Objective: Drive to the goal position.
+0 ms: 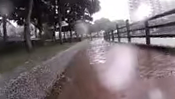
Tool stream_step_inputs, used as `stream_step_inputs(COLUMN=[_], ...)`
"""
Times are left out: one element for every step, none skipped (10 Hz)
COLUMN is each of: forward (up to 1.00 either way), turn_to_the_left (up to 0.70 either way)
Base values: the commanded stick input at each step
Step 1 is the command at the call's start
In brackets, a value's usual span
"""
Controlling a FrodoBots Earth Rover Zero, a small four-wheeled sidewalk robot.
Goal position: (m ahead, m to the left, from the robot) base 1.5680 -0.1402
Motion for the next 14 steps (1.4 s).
stream_step_inputs(forward=[0.7, 0.7, 0.7, 0.7, 0.7, 0.7, 0.7, 0.7, 0.7, 0.7, 0.7, 0.7, 0.7, 0.7], turn_to_the_left=[0.0, 0.0, 0.0, 0.0, 0.0, 0.0, 0.0, 0.0, 0.0, -0.12, -0.26, -0.18, -0.1, -0.03])
